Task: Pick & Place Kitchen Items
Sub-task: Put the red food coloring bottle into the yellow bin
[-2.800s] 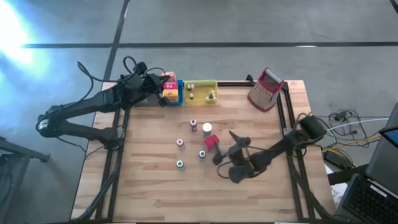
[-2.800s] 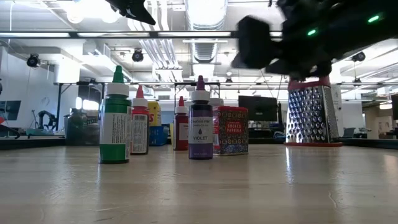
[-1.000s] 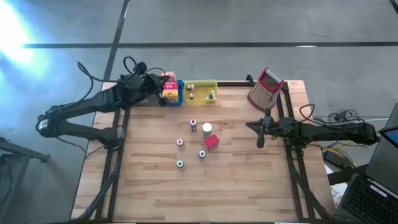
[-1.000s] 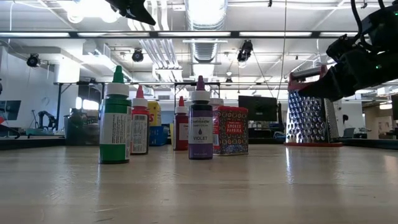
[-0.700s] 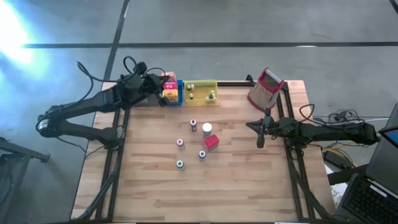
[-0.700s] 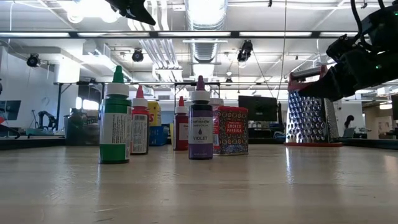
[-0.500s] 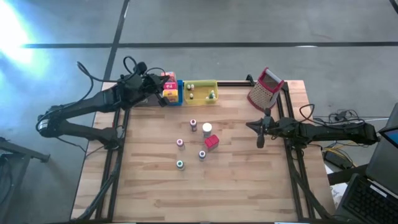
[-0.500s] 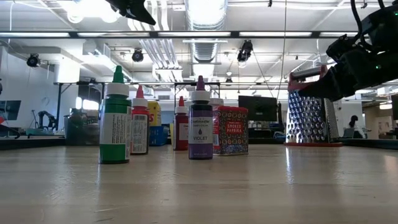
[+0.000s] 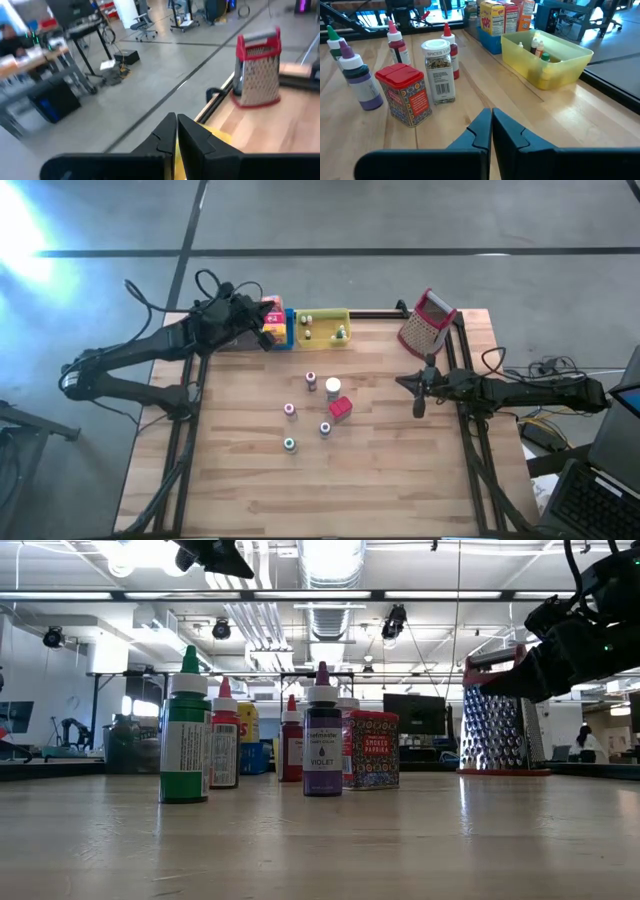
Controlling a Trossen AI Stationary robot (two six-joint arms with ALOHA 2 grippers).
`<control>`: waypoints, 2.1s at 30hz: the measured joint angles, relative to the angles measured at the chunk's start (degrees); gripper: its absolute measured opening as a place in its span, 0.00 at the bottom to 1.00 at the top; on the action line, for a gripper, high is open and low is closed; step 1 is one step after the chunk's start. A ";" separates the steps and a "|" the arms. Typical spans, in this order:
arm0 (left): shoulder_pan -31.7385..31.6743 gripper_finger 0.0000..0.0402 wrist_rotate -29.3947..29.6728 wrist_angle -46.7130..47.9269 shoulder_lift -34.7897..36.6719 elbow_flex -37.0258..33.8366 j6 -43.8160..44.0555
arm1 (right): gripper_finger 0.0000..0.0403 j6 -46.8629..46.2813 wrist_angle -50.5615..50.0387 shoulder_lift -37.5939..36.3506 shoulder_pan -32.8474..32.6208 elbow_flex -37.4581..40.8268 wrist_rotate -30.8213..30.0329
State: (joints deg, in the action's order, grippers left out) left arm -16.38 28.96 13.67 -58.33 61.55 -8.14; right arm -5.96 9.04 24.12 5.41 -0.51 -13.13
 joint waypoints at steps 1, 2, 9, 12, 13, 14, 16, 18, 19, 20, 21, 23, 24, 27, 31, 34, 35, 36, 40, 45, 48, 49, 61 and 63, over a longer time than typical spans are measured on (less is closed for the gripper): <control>0.00 0.05 -0.03 0.00 0.00 -0.01 2.26 | 0.02 0.00 0.00 0.00 0.00 0.00 0.00; 0.00 0.05 -0.05 0.17 0.00 0.01 3.92 | 0.02 0.00 0.00 0.00 0.00 0.00 -0.02; 0.00 0.05 -1.45 0.88 -0.90 -0.01 9.62 | 0.02 0.00 0.00 0.00 -0.02 0.00 0.00; 0.00 0.05 -1.49 -0.57 -0.83 0.01 9.62 | 0.02 0.00 0.00 0.00 -0.02 -0.02 0.03; 0.00 0.06 -1.63 -0.29 -0.83 0.01 9.32 | 0.02 0.00 0.00 0.00 -0.01 0.00 0.01; 0.07 0.06 -2.31 0.07 -0.83 0.01 8.10 | 0.02 0.00 0.00 0.00 -0.01 -0.01 0.03; 0.19 0.07 -4.45 1.02 -1.23 0.01 5.10 | 0.02 0.00 0.00 0.00 -0.02 -0.02 0.03; 0.45 0.08 -6.76 1.93 -1.99 0.12 3.92 | 0.02 0.00 0.00 0.00 -0.02 -0.02 0.04; 0.63 0.08 -8.27 2.96 -2.57 0.31 3.71 | 0.02 0.00 0.00 0.00 -0.02 -0.02 0.05; 0.89 0.08 -9.83 3.65 -3.17 0.46 3.69 | 0.02 0.00 0.00 0.00 -0.02 -0.02 0.05; 1.21 0.08 -11.22 4.54 -3.80 0.65 3.98 | 0.02 0.00 0.00 0.00 -0.02 -0.02 0.07; 1.73 0.08 -12.90 5.77 -5.02 0.75 5.09 | 0.02 0.00 0.00 0.00 -0.02 -0.02 0.09; 1.99 0.08 -13.48 5.89 -5.60 0.75 5.33 | 0.02 0.00 0.00 0.00 -0.02 -0.02 0.09; 2.38 0.08 -14.10 5.91 -6.73 0.75 5.88 | 0.02 0.00 0.00 0.00 -0.02 -0.02 0.11; 2.65 0.08 -20.07 6.84 -7.27 0.78 7.55 | 0.02 0.02 0.00 0.00 -0.02 -0.02 0.09; 3.53 0.08 -23.76 7.89 -8.08 0.78 5.67 | 0.02 0.02 0.00 0.00 -0.02 -0.02 0.08; 3.88 0.08 -23.85 7.99 -8.44 0.78 4.86 | 0.02 0.02 0.00 0.00 -0.02 -0.02 0.09; 4.15 0.08 -23.92 8.39 -8.84 0.79 4.16 | 0.02 0.02 0.00 0.00 -0.02 -0.02 0.09; 4.30 0.09 -23.97 11.57 -11.61 1.29 4.39 | 0.02 0.02 0.00 0.02 -0.02 -0.02 0.07; 4.26 0.10 -24.00 16.97 -16.01 3.89 6.15 | 0.02 0.02 0.00 0.02 -0.02 -0.04 0.01; 4.21 0.10 -24.03 19.51 -18.77 6.96 5.89 | 0.02 0.02 0.00 0.02 -0.02 -0.04 0.03; 4.13 0.10 -24.08 20.93 -19.56 8.34 5.62 | 0.02 0.02 0.00 0.02 -0.02 -0.04 0.03; 2.98 0.16 -24.39 37.12 -29.32 23.68 6.88 | 0.02 0.02 -0.04 0.02 -0.02 -0.04 0.03; 2.97 0.17 -23.79 37.50 -30.05 24.50 6.74 | 0.02 0.02 -0.04 0.02 -0.02 -0.04 0.03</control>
State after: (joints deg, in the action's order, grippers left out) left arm -13.41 5.17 51.17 -88.37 86.05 -1.40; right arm -5.93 8.99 24.14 5.39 -0.56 -13.10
